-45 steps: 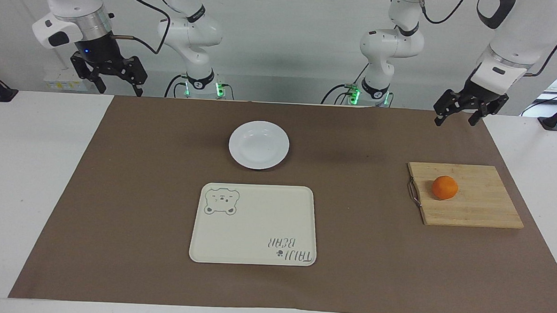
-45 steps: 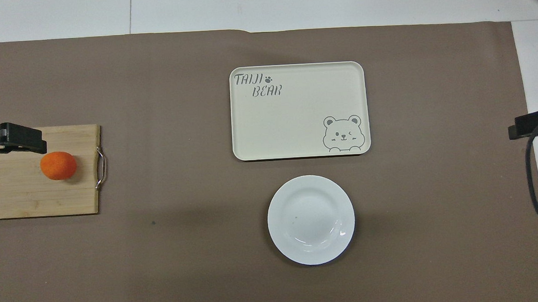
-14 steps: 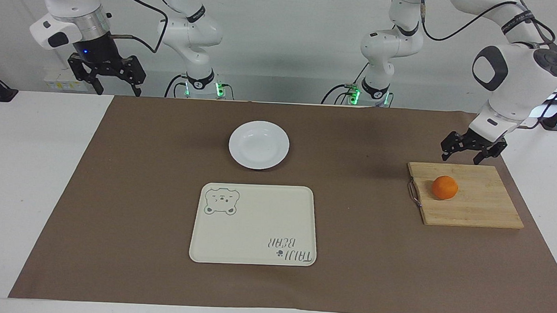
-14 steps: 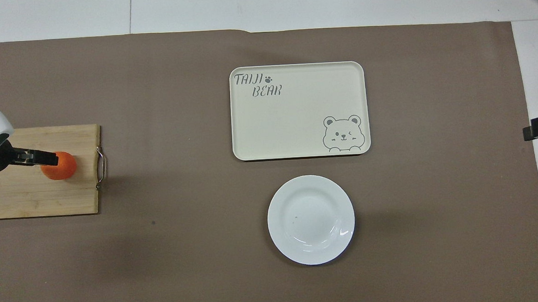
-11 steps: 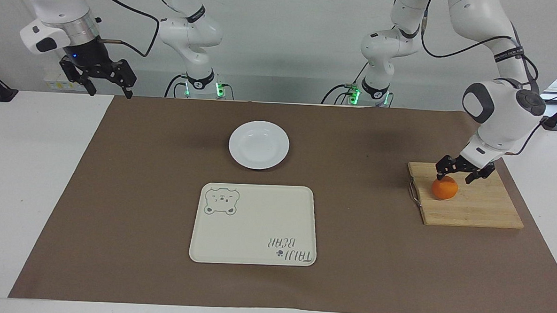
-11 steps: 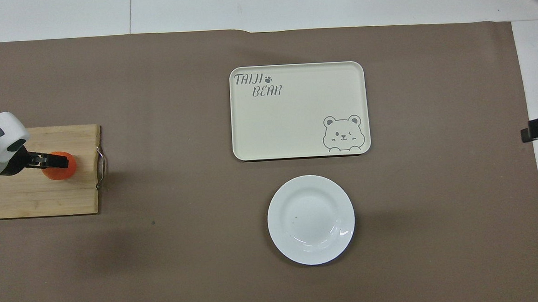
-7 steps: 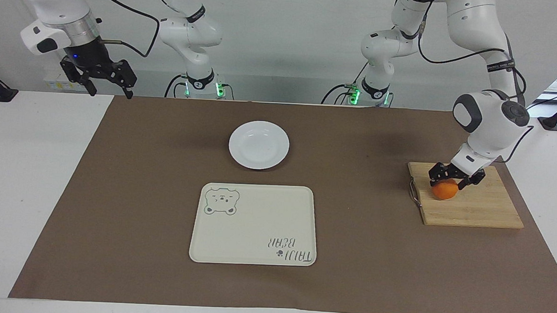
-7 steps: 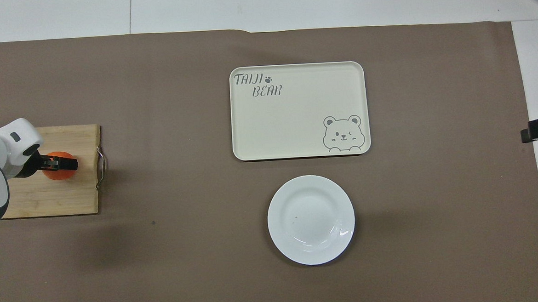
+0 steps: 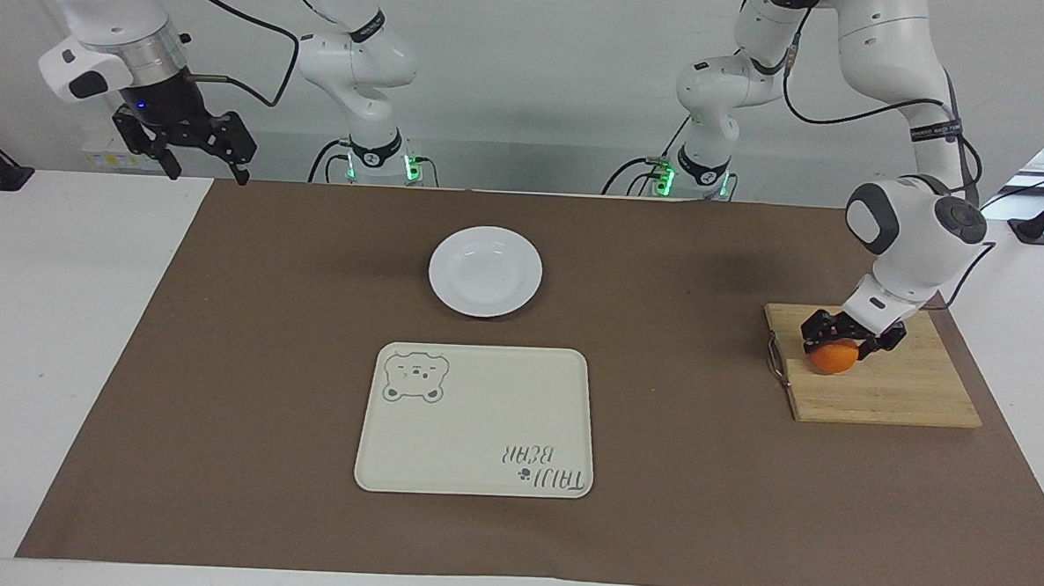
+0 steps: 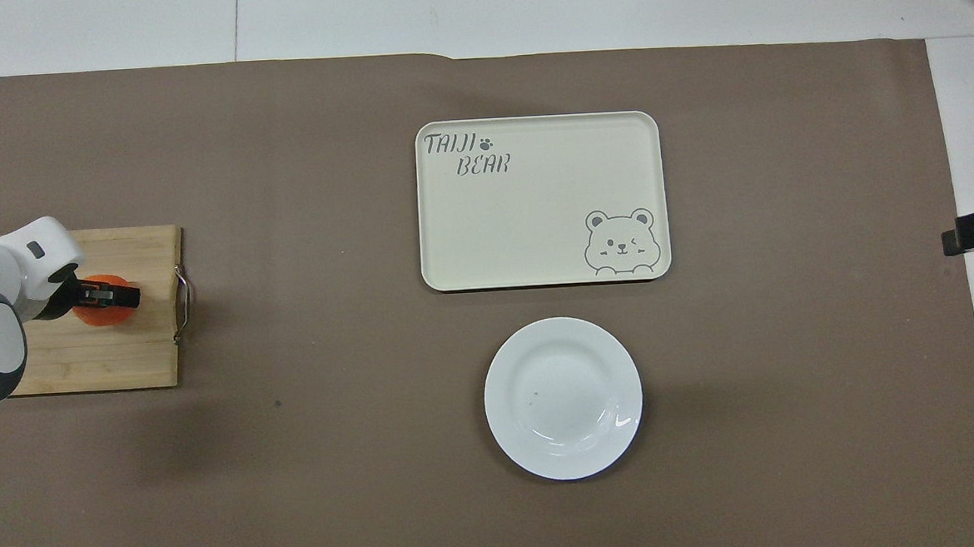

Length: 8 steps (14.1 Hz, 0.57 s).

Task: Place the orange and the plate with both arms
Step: 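Lower the left gripper onto the orange and close it, then lift the orange off the wooden board with the left gripper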

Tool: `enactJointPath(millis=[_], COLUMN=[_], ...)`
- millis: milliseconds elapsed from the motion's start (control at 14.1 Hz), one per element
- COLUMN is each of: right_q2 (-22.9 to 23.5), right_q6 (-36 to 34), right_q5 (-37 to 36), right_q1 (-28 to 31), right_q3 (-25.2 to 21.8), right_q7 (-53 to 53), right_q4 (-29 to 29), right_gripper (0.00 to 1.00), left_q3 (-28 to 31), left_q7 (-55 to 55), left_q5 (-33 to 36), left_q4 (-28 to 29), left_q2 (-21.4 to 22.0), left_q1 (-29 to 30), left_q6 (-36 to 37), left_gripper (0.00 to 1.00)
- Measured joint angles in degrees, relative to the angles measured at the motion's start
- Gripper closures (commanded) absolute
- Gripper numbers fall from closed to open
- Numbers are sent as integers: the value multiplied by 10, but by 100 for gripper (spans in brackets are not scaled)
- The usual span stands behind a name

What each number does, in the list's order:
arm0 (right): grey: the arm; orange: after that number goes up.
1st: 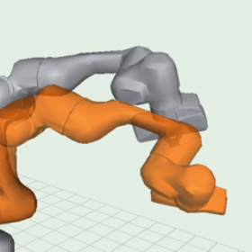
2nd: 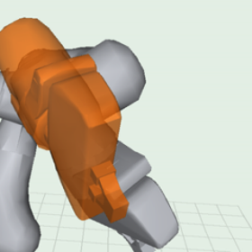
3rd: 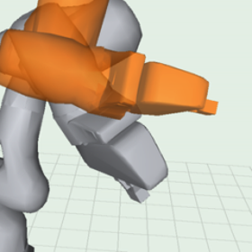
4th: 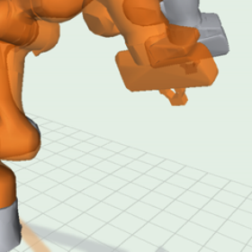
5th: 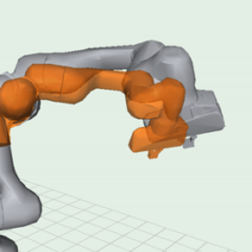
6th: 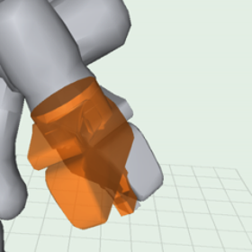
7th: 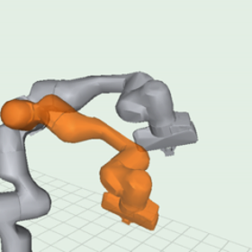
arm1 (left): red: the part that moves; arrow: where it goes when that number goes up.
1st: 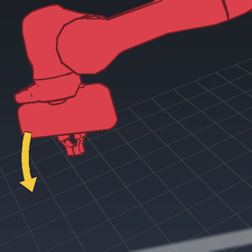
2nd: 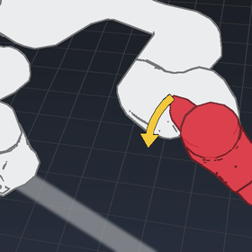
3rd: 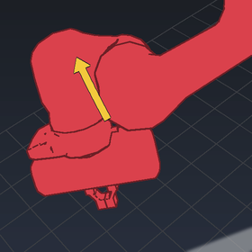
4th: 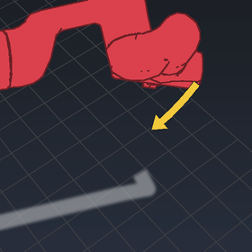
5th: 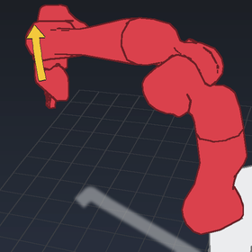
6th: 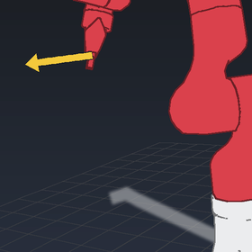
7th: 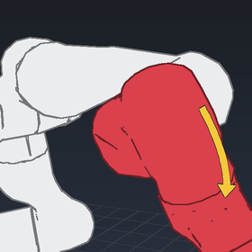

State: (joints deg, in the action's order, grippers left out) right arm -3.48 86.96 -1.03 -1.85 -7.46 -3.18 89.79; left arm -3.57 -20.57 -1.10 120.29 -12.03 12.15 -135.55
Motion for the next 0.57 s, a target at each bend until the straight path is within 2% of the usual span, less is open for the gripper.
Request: enactJointPath(millis=[355, 568], right_q2=[-1, -1], right_q6=[0, 0], right_q5=[0, 0], right_q1=[0, 0], right_q3=[0, 0], right_q7=[0, 0], right_q4=[0, 0], right_gripper=[0, 0], left_q3=[0, -3], left_q7=[-3, -4], left_q5=[0, 0], left_q4=[-8, -50], left_q2=[1, 7], left_q1=[3, 3], left_q6=[5, 59], left_gripper=[100, 100])
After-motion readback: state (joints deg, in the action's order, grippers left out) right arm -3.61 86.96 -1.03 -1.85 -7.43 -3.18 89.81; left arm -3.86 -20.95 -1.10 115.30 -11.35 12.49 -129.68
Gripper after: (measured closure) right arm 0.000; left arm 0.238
